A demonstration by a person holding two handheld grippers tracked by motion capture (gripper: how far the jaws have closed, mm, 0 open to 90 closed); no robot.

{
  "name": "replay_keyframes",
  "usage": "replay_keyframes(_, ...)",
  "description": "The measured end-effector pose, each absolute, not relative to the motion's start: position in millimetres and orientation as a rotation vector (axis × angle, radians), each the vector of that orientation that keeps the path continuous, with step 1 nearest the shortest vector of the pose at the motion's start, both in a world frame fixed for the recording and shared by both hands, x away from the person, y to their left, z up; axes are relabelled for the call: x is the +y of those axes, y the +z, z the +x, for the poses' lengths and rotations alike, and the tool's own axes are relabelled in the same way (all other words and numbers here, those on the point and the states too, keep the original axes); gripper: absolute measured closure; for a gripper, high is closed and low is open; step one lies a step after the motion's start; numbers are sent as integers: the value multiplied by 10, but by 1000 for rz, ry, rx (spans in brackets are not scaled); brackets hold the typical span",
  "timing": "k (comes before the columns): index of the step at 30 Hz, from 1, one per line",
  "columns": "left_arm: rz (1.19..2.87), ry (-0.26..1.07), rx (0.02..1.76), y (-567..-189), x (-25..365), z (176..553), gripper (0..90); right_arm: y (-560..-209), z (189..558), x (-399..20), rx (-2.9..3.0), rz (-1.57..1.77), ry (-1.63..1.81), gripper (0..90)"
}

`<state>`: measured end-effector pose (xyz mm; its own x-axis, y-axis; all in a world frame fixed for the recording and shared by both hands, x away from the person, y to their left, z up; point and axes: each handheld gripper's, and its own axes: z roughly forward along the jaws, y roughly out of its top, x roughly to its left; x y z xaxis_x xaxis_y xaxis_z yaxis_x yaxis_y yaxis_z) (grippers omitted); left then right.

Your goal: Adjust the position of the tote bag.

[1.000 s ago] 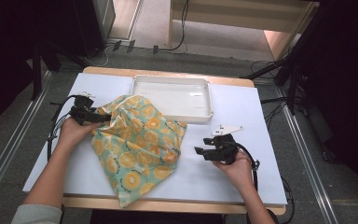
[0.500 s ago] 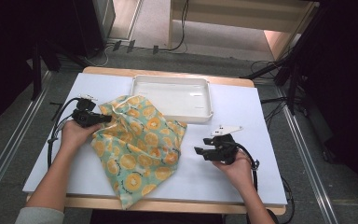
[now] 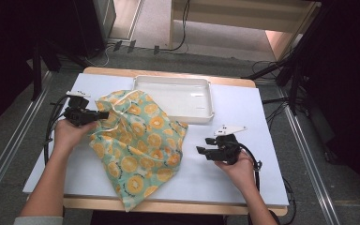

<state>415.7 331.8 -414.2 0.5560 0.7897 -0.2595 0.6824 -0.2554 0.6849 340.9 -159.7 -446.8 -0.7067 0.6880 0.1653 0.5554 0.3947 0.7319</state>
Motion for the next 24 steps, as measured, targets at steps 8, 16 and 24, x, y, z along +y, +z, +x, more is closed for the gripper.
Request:
replay_keyframes(8,2013,160,1138,-3929,3244,4012,897,-4445,3412,-1623,2474,1117,1227,492)
replay_keyframes(16,2015,157,1123,-3714,3113,3880,896,-4391,3419,-1656,2465,1120,1249,508)
replay_keyframes(24,2015,162,1042,-3531,2938,3722,895,-4319,3418,-1658,2449,1112,1270,502)
